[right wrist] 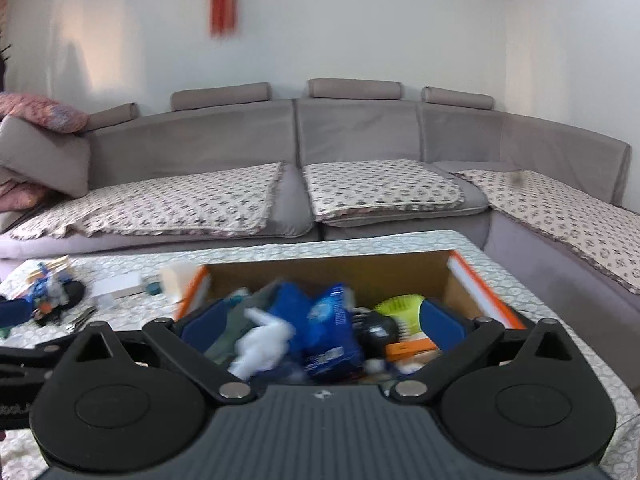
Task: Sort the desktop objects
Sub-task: 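Bring both grippers back over the cluttered table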
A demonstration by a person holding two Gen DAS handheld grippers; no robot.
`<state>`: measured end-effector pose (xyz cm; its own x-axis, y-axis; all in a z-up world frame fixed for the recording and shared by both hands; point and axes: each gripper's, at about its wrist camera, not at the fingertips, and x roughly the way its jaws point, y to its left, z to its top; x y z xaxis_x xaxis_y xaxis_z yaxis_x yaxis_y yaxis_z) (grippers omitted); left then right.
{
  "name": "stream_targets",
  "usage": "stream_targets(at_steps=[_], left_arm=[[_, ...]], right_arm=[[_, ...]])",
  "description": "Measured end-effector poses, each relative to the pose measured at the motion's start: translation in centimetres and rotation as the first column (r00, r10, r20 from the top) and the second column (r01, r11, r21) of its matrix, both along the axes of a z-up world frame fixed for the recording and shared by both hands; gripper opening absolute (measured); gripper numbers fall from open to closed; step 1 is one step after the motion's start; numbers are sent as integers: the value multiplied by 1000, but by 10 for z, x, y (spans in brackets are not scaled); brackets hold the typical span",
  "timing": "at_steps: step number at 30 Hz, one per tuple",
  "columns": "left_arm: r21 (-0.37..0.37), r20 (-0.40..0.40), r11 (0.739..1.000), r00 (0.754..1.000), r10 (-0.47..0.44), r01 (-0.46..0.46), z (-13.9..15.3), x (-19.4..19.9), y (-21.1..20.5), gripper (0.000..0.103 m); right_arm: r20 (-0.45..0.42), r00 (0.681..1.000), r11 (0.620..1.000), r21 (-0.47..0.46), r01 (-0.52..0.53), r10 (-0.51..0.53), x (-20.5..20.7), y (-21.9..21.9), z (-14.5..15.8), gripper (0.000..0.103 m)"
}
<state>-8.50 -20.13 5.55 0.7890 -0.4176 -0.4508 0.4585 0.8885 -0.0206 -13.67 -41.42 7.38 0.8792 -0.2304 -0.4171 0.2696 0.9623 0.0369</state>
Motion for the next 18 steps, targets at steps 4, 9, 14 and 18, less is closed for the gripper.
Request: stream_targets(at_steps=[4,9,14,18], left_arm=[[7,-1,999,999,41,-41,-7,-1,31,103],[18,1,994,995,104,-104,-21,2,81,103],[45,-9,979,979,202,-201,-34,10,125,103],[41,-29,957,957,289,-288,-39,16,161,103]], right_arm=[[0,997,997,8,-82,82,9,35,0,103],[1,974,974,14,-227,227,20,91,-7,103],[-26,940,940,34,-339,340,39,138,-16,103],[-44,915,915,43,-400,402,53,170,-22,103]])
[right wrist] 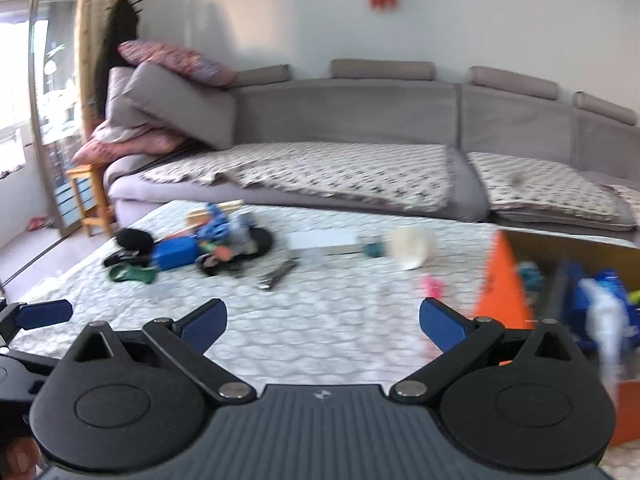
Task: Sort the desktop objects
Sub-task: 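Bring both grippers back over the cluttered table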
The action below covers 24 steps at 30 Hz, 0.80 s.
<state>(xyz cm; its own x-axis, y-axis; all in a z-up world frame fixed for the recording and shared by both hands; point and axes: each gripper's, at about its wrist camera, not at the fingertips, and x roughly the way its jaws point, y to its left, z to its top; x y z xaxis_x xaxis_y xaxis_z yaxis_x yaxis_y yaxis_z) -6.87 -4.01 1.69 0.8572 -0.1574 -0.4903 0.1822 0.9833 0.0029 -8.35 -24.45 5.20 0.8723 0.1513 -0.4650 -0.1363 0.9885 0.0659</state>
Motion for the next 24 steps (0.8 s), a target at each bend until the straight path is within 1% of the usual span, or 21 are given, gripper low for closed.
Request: stream_targets(at_steps=[3,7,10,13,15,17,20,21,22,24], left_arm=[[-3,-6,998,998,56,-56,-2,4,22,103],[-5,-27,993,993,116,-116,-6,17,41,103],[-14,-45,990,989,141,-142,-7,26,45,103],[7,-54,987,985,163,-163,-7,37,45,103],[16,-57,986,984,168,-168,-7,42,51,103],[29,-37,984,984,176,-175,-9,48,59,103],[35,34,984,984,173,-174,-14,58,76,103],[47,50,984,984,171,-174,-18,62,80,103],[54,54,983,983,175,-178,-23,68,85,103],[44,40,981,981,189,-191,-31,79,96,103]], right_arm=[[-15,999,999,6,-34,34,4,16,-5,103],[-49,997,998,15,-64,65,15,32,-18,103],[-71,995,997,38,-63,66,26,37,-27,103],[-92,993,996,61,-63,69,41,41,-33,103],[-108,992,997,59,-57,63,52,44,-36,103],[-104,993,998,47,-46,51,62,46,-38,103],[-74,996,999,16,-46,47,74,53,-43,103],[-68,997,999,6,-48,48,76,56,-45,103],[-61,997,999,-6,-53,52,77,60,-48,103],[-57,997,998,-34,-61,59,82,66,-51,103]])
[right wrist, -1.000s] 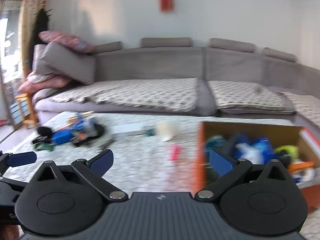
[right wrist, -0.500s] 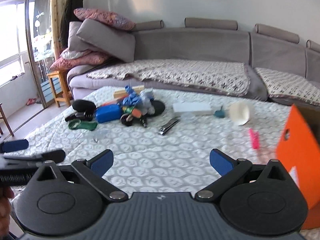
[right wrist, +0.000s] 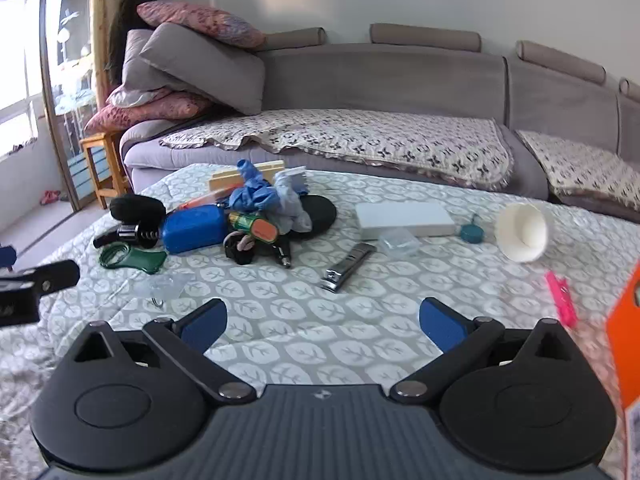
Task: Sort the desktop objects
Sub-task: 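Bring both grippers back over the cluttered table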
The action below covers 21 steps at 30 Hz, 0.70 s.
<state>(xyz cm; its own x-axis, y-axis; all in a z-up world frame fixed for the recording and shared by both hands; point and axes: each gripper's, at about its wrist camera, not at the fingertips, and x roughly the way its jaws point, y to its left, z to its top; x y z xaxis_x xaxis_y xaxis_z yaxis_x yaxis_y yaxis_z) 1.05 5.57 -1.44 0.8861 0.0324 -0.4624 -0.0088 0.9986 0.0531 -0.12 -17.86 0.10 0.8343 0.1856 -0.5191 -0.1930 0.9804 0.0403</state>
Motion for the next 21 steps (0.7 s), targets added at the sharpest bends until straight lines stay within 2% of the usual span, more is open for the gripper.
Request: stream_targets(at_steps=[4,6,10,16,21], left_arm=[[21,3,1000,1000,-10,10,-6,22,4,103],[13,7,999,999,-45,45,-7,32,6,103],[-47,-36,997,997,-66,64,-13,53,13,103],[-70,-87,996,995,-55,49,-21,70,16,103],[-97,-160,995,987,-34,18,-23,74,21,103]], right_arm=[[-21,1000,1000,-11,-10,10,21,11,-6,103],[-34,999,1000,-19,-11,11,31,15,-9,103],[-34,999,999,-33,-13,11,38,13,-15,103],[-70,997,999,-27,-26,24,44,8,-25,103],[-38,998,998,-45,-43,41,38,12,-23,103]])
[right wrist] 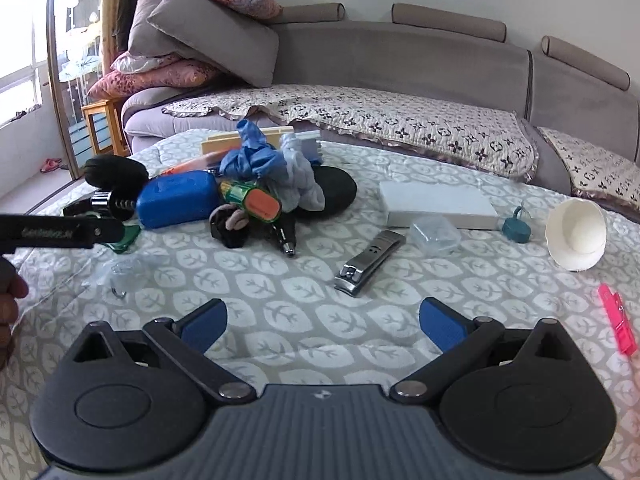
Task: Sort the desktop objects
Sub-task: 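Bring both grippers back over the cluttered table, then grasp the clear suction hook with the left gripper while the right gripper grasps the nail clipper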
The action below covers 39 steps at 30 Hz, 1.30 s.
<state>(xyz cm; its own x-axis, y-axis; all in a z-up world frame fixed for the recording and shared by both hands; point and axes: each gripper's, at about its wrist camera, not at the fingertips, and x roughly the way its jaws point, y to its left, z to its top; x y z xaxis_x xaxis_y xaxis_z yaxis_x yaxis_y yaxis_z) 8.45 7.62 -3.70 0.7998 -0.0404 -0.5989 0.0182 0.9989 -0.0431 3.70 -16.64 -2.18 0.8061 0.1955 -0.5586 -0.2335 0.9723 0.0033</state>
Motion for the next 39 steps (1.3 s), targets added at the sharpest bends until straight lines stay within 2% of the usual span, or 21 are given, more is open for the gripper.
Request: stream_targets(at_steps=[3,5,9,12,16,17,19,20,26,28,30,34,39], left_arm=[[41,13,998,999,52,-52,4,-18,-6,103],[34,11,999,1000,9,-10,8,-35,-13,103],[64,70,996,996,-59,55,12,-66,-35,103],[76,80,992,991,-110,104,11,-72,-44,103],[51,60,985,984,-170,167,10,-70,-53,103],[58,51,983,982,-180,177,9,-66,-56,101],[50,10,981,982,-190,190,6,-57,-59,89],[38,-10,980,981,-195,195,4,-54,-59,86],[14,-21,985,985,-170,171,3,-46,-59,84],[36,-16,987,987,-157,158,4,-48,-61,67],[48,-11,986,987,-158,158,4,-49,-63,60],[59,-9,985,987,-163,163,3,-48,-65,55],[64,-9,985,987,-159,159,3,-46,-67,54]], right_arm=[[-1,1000,1000,-2,-7,7,-1,1,0,103],[-4,1000,1000,10,-1,1,0,-2,1,103],[-1,1000,1000,8,5,-5,0,-5,1,103],[-2,1000,1000,-2,4,-4,2,-6,2,103],[-6,1000,1000,-13,12,-12,8,-11,1,103],[-8,1000,1000,-13,16,-16,8,-12,0,103],[-20,1000,1000,-5,15,-15,9,-14,-1,103],[-18,1000,1000,-4,13,-13,8,-14,-1,103],[-26,1000,1000,-9,-2,2,12,-14,-1,103],[-27,1000,1000,-11,-2,2,17,-15,1,103],[-47,999,1000,-7,-8,8,25,-14,-1,103],[-65,998,1000,-20,-20,19,35,-5,-3,103],[-105,994,1000,-20,-8,6,51,-6,-5,103]])
